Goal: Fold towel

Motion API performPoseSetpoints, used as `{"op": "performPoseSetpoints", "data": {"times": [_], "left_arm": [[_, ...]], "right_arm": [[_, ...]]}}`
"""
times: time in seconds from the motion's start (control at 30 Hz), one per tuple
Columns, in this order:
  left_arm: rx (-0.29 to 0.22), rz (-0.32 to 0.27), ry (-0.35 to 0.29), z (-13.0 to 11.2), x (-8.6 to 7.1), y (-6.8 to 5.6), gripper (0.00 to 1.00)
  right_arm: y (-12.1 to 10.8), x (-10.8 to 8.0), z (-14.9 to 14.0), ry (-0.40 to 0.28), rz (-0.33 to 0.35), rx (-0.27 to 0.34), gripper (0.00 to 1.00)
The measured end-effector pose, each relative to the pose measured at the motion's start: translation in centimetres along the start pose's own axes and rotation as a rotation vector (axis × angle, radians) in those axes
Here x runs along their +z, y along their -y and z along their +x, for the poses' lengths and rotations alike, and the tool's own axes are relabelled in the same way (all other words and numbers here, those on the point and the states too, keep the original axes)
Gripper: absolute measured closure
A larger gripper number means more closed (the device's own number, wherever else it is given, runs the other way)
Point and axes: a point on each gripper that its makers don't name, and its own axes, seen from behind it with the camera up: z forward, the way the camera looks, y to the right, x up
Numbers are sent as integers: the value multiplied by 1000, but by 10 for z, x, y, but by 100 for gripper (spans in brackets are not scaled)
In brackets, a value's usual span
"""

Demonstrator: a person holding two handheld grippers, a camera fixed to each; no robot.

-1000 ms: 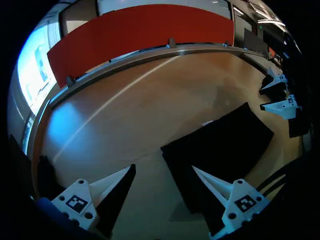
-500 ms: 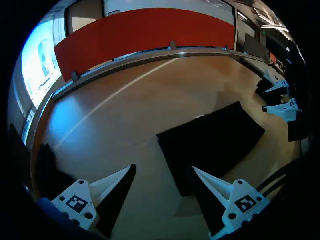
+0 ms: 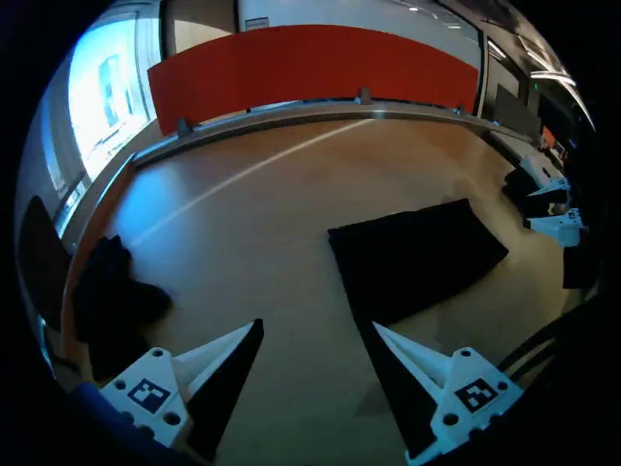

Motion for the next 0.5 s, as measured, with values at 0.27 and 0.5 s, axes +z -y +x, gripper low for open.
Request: {"op": "performPoseSetpoints", "data": {"times": [0.27,0.5], "left_arm": [[-41,32,-7,-13,-18,13,7],[-60,52,-12,-18,-26,18,7]], "right_arm": [[5,-11,-9,-1,9,-9,12],[9,-5,-14,2,44,-37,12]]}}
